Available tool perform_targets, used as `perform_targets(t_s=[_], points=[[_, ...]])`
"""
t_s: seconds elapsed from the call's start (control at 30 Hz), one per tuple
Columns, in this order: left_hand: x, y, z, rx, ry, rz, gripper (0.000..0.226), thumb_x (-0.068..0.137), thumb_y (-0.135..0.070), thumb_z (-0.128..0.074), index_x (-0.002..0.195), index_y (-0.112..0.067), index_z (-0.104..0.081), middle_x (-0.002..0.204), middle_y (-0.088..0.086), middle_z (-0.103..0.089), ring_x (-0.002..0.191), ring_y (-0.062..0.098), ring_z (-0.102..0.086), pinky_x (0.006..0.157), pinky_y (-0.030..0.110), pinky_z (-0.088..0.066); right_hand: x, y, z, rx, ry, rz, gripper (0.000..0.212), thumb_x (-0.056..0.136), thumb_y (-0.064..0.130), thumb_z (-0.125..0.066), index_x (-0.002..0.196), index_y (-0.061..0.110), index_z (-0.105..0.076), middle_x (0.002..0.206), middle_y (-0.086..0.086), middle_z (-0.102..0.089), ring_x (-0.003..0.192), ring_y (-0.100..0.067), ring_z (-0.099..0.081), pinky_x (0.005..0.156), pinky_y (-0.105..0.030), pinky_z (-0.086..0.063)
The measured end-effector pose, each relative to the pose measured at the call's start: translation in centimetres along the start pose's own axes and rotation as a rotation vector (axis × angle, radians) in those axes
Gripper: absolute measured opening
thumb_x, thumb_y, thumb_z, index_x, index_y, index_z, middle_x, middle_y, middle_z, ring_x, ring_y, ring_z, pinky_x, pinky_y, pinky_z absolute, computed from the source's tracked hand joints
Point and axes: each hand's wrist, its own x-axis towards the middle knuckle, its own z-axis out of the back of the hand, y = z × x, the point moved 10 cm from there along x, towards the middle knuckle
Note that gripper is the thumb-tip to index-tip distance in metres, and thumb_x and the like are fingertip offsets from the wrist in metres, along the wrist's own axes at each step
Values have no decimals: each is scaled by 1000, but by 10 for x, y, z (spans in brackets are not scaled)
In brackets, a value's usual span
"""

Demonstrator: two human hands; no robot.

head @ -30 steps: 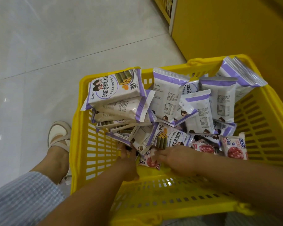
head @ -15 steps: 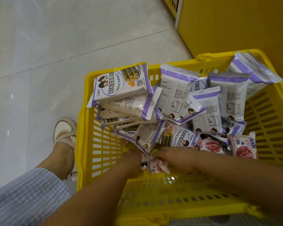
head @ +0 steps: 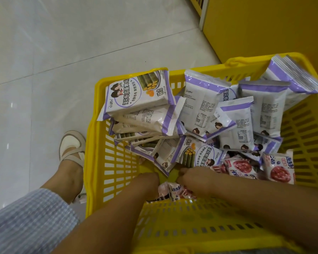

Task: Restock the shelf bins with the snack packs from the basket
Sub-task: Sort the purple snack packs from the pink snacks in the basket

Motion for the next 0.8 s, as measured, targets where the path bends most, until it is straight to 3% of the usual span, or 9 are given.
perform_targets(t_s=[0.23,0.43,0.6,0.7,0.8], points=[[-20,-22,11,5,59,-88,35,97,-30,-49,123,-8,-55,121,15,-60,109,29,-57,80,32,-44,-23,13,18,130,-109,28,55,91,7,-56,140,25,-39,127,-10,-54,104,-31,-59,84,-41,-51],[-69,-55,49,-88,-60,-229,40,100,-38,-43,129,-13,-50,123,13,-58,107,25,-56,81,31,-45,-79,0,52,197,-155,-25,39,88,18,-62,124,22,-48,111,-4,-61,97,-20,-57,76,-30,-43],[-96,-95,96,-235,-235,-345,33,99,-43,-43,113,-15,-54,96,6,-57,73,13,-49,55,24,-35,-147,-48,77,204,-89,-209,52,84,21,-68,130,28,-44,110,1,-60,91,-15,-54,75,-26,-45],[-95,-124,119,-398,-306,-387,37,96,-36,-49,130,-20,-50,122,5,-59,90,16,-55,63,24,-40,-186,-85,73,223,-23,-351,57,84,25,-71,133,26,-42,94,7,-56,76,-10,-56,59,-18,-44],[-85,-166,122,-643,-261,-467,51,96,-37,-53,142,-25,-37,135,1,-51,98,14,-55,75,25,-46,-213,-108,46,353,107,-470,64,85,20,-70,140,21,-38,101,2,-56,92,-24,-66,74,-35,-58]])
